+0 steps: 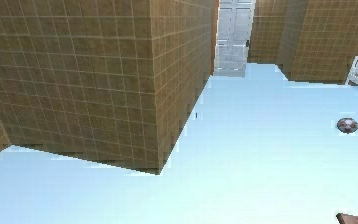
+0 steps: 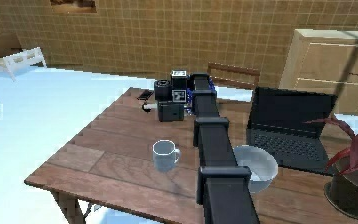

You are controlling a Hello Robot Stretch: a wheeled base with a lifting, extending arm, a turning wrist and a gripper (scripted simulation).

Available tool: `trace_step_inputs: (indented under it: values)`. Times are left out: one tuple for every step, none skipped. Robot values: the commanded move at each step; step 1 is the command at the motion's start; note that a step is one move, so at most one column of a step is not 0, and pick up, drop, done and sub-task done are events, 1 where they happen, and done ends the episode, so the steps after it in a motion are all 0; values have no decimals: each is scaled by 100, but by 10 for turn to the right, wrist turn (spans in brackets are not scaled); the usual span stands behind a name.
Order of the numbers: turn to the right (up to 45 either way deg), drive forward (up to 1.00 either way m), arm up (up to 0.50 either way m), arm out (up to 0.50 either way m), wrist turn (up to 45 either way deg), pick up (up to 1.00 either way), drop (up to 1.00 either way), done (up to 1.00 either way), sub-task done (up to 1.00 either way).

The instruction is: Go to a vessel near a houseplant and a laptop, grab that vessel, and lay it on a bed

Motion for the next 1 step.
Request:
trace_step_inputs:
  values:
    - [0,0,-30,0,0,0,0,0,0]
